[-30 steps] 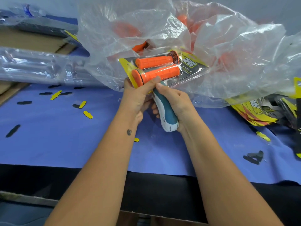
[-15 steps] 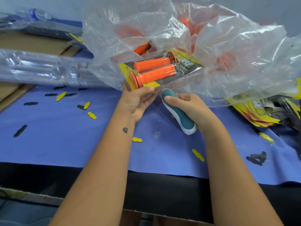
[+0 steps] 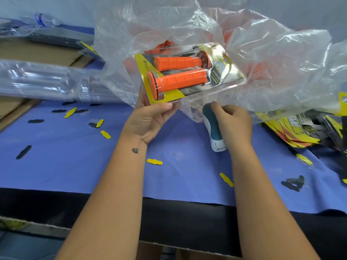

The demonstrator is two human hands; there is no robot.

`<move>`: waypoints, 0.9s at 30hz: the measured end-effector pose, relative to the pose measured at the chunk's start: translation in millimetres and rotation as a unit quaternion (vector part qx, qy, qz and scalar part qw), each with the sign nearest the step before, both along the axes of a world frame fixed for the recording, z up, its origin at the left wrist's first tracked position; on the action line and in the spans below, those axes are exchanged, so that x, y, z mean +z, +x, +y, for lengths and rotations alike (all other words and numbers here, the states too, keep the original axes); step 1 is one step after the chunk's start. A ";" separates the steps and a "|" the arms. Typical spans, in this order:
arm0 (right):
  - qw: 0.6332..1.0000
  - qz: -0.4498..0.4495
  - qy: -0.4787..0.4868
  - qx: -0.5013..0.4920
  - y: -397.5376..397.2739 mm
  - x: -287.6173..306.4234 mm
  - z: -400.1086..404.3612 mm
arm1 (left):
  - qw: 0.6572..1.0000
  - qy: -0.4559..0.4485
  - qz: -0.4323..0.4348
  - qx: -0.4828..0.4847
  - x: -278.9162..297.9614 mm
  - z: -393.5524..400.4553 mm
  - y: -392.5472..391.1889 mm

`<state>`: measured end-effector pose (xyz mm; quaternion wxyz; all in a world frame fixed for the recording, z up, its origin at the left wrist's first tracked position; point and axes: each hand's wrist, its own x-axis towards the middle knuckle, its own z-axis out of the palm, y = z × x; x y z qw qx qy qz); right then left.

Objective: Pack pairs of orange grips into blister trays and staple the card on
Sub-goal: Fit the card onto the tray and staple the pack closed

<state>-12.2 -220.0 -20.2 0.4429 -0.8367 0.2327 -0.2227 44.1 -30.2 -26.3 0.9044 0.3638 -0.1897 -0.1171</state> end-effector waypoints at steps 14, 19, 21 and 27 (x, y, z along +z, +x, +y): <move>0.864 -0.223 0.443 0.091 -5.9 26.4 -1.3 | 0.991 -0.079 0.097 -0.036 6.7 10.0 0.8; 0.738 -0.258 0.591 0.200 -9.3 26.9 -4.4 | 0.988 -0.019 0.148 -0.027 7.1 12.2 -0.8; 0.746 -0.261 0.577 0.206 -9.1 25.4 -5.4 | 0.980 -0.040 0.195 0.018 6.5 6.3 2.2; 0.806 -0.239 0.462 0.283 -7.0 22.4 -2.8 | 0.950 -0.075 0.267 0.142 -1.4 -25.8 2.3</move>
